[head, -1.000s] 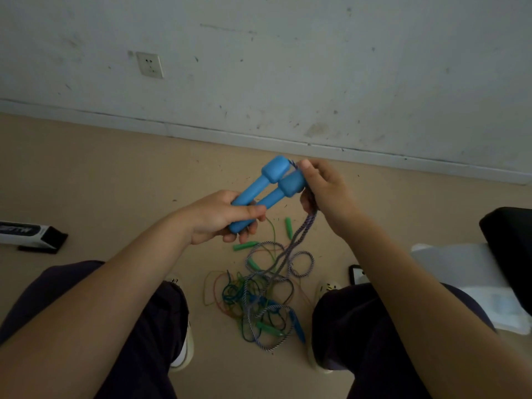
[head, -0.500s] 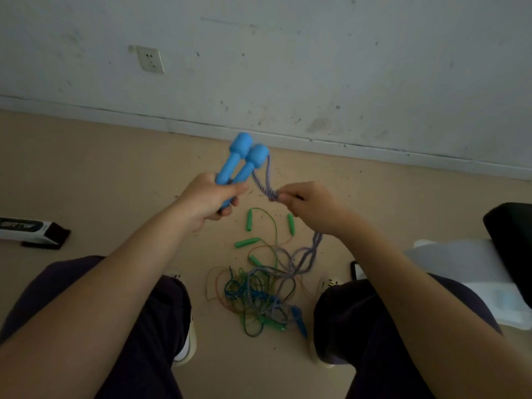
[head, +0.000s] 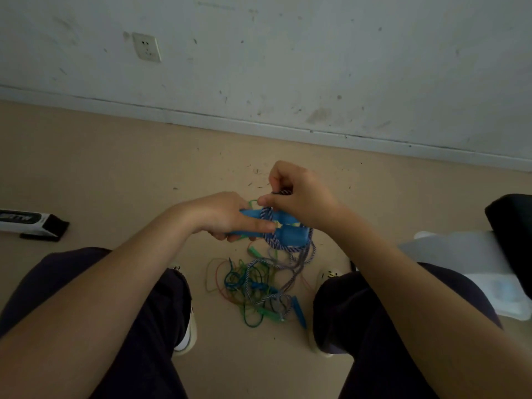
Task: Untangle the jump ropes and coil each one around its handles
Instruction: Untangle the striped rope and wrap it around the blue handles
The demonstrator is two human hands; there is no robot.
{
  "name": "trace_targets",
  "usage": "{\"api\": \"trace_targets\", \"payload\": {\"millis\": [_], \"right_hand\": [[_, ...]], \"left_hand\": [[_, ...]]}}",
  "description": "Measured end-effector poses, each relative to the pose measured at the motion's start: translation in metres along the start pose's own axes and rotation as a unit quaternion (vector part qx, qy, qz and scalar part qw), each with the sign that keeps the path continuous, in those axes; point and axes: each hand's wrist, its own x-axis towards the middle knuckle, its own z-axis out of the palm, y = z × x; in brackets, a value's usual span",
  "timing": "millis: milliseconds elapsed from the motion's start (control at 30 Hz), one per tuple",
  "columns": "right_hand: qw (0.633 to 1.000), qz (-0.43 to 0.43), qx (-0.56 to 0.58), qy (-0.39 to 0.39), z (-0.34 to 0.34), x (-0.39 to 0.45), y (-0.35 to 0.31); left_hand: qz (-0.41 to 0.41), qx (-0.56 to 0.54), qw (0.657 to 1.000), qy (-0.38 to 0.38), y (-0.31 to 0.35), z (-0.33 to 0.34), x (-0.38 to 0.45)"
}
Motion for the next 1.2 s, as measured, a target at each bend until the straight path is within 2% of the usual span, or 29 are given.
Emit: {"api": "trace_targets", "payload": {"millis": [133,233,467,600,667,733,833,1000,1133,1200], "right_hand": [[1.0,-0.014,0.007,-0.023,-0.001,0.002,0.003],[0.998,0.02,0.048,-0.024,-0.004,0.004,0.006],[0.985,0.091,0.144,0.005,-0.017,0.002,0.01],[0.937,0.158,0.313,0.002,-0.017,0.0,0.008],[0.901,0.163,0.402,-0.014,-0.017,-0.001,0.005],[0.885,0.151,0.438,-0.043,-0.016,-0.002,0.001],[0.888,0.152,0.431,-0.056,-0.008,-0.004,-0.002],[0.912,0.176,0.368,-0.042,0.003,-0.003,-0.003],[0.928,0.167,0.322,-0.084,0.004,-0.002,-0.003],[0.941,0.162,0.282,-0.095,0.007,-0.003,-0.004]], "left_hand": [[0.014,0.029,0.999,0.011,0.003,0.002,-0.002],[0.025,0.001,0.999,0.02,0.001,0.003,-0.002],[0.073,-0.152,0.978,0.12,-0.002,-0.006,-0.001],[0.11,-0.239,0.952,0.155,0.0,-0.005,-0.001],[0.119,-0.275,0.939,0.169,0.001,-0.004,-0.001],[0.128,-0.312,0.925,0.174,0.002,-0.006,0.0],[0.142,-0.354,0.908,0.174,0.002,-0.006,0.0],[0.139,-0.354,0.904,0.195,-0.003,-0.007,0.004],[0.16,-0.416,0.866,0.225,-0.001,-0.008,0.004],[0.16,-0.427,0.863,0.218,0.001,-0.01,0.002]]}}
